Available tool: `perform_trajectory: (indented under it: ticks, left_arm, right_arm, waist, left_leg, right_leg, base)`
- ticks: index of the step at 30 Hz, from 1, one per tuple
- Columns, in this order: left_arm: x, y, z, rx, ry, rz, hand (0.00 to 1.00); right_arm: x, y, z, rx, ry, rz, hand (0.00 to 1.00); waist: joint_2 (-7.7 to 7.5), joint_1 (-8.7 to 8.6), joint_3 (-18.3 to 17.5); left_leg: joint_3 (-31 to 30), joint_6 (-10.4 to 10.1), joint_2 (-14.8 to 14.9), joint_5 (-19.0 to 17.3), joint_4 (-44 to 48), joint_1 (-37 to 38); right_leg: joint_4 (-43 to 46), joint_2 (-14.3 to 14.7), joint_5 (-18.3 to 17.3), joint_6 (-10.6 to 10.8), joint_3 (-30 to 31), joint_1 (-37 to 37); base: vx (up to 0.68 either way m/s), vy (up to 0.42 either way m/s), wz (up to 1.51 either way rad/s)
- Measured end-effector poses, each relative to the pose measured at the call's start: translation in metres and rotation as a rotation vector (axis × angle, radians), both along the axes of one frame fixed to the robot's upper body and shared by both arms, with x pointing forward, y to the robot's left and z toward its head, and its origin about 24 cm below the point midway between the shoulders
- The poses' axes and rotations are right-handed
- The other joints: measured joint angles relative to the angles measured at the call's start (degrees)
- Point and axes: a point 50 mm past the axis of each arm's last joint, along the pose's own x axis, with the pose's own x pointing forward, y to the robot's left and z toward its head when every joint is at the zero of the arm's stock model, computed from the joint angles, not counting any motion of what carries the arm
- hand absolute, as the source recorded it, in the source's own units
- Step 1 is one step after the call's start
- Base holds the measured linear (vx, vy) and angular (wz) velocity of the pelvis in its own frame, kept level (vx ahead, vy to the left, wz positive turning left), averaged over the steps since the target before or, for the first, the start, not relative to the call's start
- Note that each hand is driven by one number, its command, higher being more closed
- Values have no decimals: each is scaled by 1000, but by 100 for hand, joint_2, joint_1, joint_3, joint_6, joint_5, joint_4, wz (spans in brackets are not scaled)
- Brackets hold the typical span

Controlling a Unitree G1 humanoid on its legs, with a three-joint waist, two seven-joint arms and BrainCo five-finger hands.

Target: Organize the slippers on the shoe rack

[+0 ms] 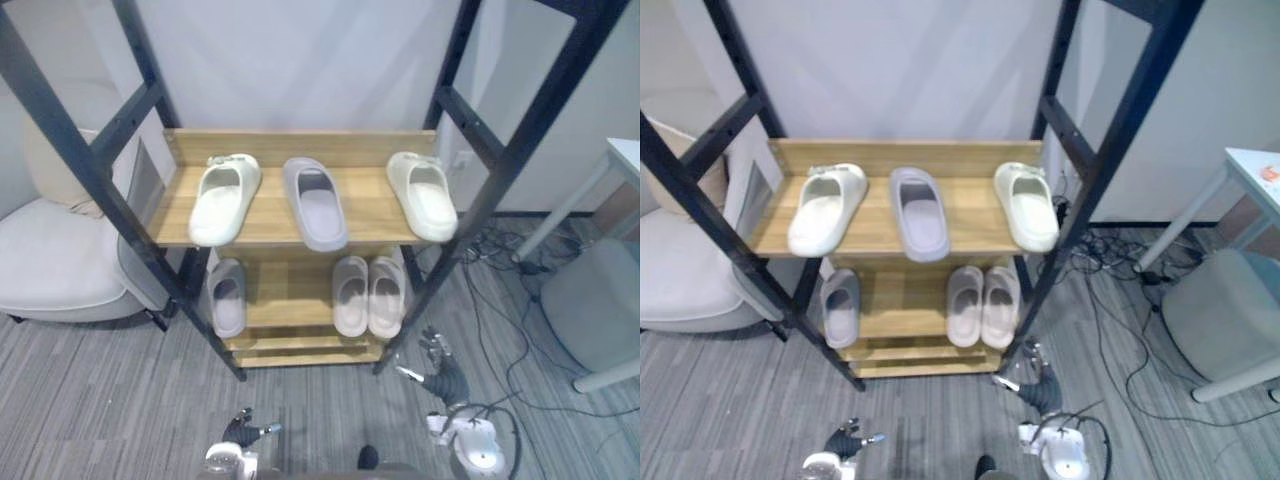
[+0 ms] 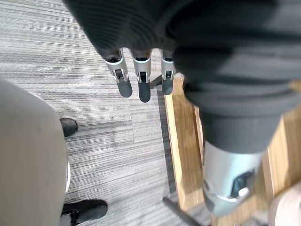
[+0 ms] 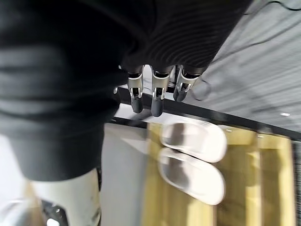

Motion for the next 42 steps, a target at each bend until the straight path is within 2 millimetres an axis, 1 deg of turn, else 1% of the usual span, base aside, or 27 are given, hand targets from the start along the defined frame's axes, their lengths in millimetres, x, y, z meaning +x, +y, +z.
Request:
perform_trajectory:
  ticks: [2,3,4,6,9,10,13,16,17,19,20,22,23,25,26,28,29,30,31,32,35,38,40,41,42]
  left_arm:
    - [0,-1,0,-1,-1,-9,0]
    - [1,-2,0,-4,-5,-10,0]
    - [0,-3,0,-5,-6,-10,0]
    - [0,-5,0,-7,-9,-17,0]
    - [0,-5,0,-5,-10,-34,0]
    - [1,-5,0,-5,-11,-34,0]
    - [2,-6,0,-5,-14,-41,0]
    - [2,-6,0,-6,-14,-42,0]
    - [2,-6,0,-6,-14,-41,0]
    - [3,-6,1,-7,-21,-41,0]
    - [3,-6,1,-7,-22,-41,0]
    - [4,-6,2,-8,-28,-40,0]
    - [4,-6,2,-8,-28,-40,0]
    - [4,-5,2,-7,-28,-40,0]
    - [4,-5,2,-7,-28,-40,0]
    - [4,-3,2,-7,-29,-34,0]
    - [4,-3,2,-8,-29,-32,0]
    - [4,-4,2,-10,-30,-33,0]
    - [4,-4,2,-11,-30,-33,0]
    - [5,-4,3,-17,-34,-38,0]
    - [6,-3,4,-21,-44,-31,0]
    - [6,-2,4,-19,-45,-30,0]
    - [8,-1,5,-18,-58,-32,0]
    - [8,-1,5,-17,-58,-32,0]
    - [9,-1,6,-16,-59,-31,0]
  right_arm:
    - [4,2,11,-9,-52,9,0]
    - [8,3,24,-32,-108,22,0]
    - [9,3,26,-35,-120,24,0]
    - [16,5,48,-45,-239,33,0]
    - [27,6,63,-59,-322,35,0]
    - [28,6,65,-61,-330,35,0]
    - [45,6,83,-114,-424,44,0]
    - [56,5,97,-125,-495,26,0]
    - [57,5,99,-126,-500,26,0]
    - [68,6,114,-147,-568,46,0]
    - [69,6,116,-150,-576,47,0]
    - [79,6,128,-170,-627,57,0]
    - [80,5,129,-174,-630,59,0]
    - [93,4,133,-198,-640,64,0]
    - [95,3,133,-200,-640,64,0]
    - [109,-3,133,-224,-617,52,0]
    - [112,-4,133,-227,-612,46,0]
    - [121,-9,134,-235,-604,21,0]
    - [122,-10,135,-236,-603,17,0]
    - [132,-15,138,-247,-596,7,0]
    - [147,-19,142,-206,-586,-25,0]
    - [158,-21,149,-211,-592,-33,0]
    - [171,-25,154,-221,-576,-47,0]
    - [172,-25,155,-220,-575,-47,0]
    - [178,-27,158,-223,-566,-53,0]
  waist:
    - [29,0,-5]
    - [57,1,1]
    - [62,1,-1]
    - [107,9,-41]
    - [134,10,-57]
    - [134,12,-57]
    - [134,47,-57]
    - [124,58,-53]
    - [124,60,-53]
    - [112,104,-52]
    - [110,105,-52]
    - [80,110,-37]
    - [77,113,-35]
    - [53,124,-49]
    - [49,124,-51]
    - [31,133,-52]
    - [31,140,-52]
    - [30,148,-52]
    - [30,149,-52]
    - [23,148,-57]
    - [4,170,-47]
    - [-27,183,-36]
    - [-57,228,-20]
    - [-61,235,-18]
    - [-81,268,-6]
  left_leg:
    - [11,-35,16,22,-42,-10]
    - [7,-63,32,40,-49,-15]
    - [6,-65,36,41,-52,-15]
    - [-39,-48,72,80,-86,-13]
    - [-132,-59,65,138,-151,-8]
    - [-138,-58,67,140,-151,-11]
    - [-188,-55,62,142,-153,-12]
    - [-303,-35,41,155,-164,-14]
    - [-308,-33,40,156,-165,-14]
    - [-359,-22,25,178,-191,-17]
    - [-369,-19,23,186,-200,-18]
    - [-466,-22,14,254,-276,-33]
    - [-471,-17,14,260,-283,-34]
    - [-534,-24,9,328,-371,-109]
    - [-544,-24,7,335,-371,-127]
    - [-621,-25,4,377,-392,-215]
    - [-628,-25,4,382,-404,-215]
    - [-662,-24,2,399,-437,-226]
    - [-668,-24,1,400,-437,-232]
    - [-728,-16,-9,407,-432,-308]
    - [-792,-14,-12,418,-433,-377]
    - [-811,-8,-24,437,-431,-416]
    - [-842,-4,-28,443,-431,-425]
    - [-841,-4,-29,443,-431,-426]
    - [-847,-1,-34,445,-431,-435]
  right_leg:
    - [0,23,9,-4,15,-40]
    - [1,40,9,-4,13,-46]
    - [1,45,7,-4,12,-46]
    - [3,86,6,-56,-30,-43]
    - [38,116,-13,-60,-126,-40]
    - [39,117,-14,-59,-131,-39]
    - [38,118,-31,-44,-156,-19]
    - [25,89,-53,-15,-272,40]
    - [23,88,-53,-15,-280,43]
    - [0,72,-56,-11,-317,50]
    - [0,70,-56,-12,-324,50]
    - [1,59,-64,-12,-405,46]
    - [1,59,-64,-12,-409,45]
    - [19,57,-64,-12,-458,-39]
    - [24,56,-64,-13,-466,-54]
    - [39,49,-64,-13,-555,-115]
    - [39,50,-65,-13,-563,-117]
    - [40,49,-68,-11,-603,-125]
    - [40,49,-68,-11,-610,-128]
    - [40,39,-69,-9,-650,-167]
    - [40,34,-69,-9,-703,-203]
    - [41,24,-68,-10,-711,-263]
    - [41,21,-67,-11,-736,-257]
    - [41,20,-67,-11,-736,-257]
    - [40,17,-67,-11,-737,-262]
  base:
    - [-3,-13,-7]
    - [0,0,0]
    - [38,-10,3]
    - [63,-9,8]
    - [78,2,13]
    - [81,11,10]
    - [36,18,5]
    - [-8,10,17]
    - [-42,8,16]
    - [-46,6,9]
    - [-36,-3,16]
    - [-26,-7,17]
    - [-22,-7,11]
    - [-23,-7,10]
    - [-5,-7,14]
    - [13,-5,16]
    - [17,2,13]
    - [13,5,8]
    - [11,12,16]
    - [12,14,15]
    - [11,14,12]
    - [5,13,5]
    - [-4,13,6]
    - [0,0,0]
    - [0,0,0]
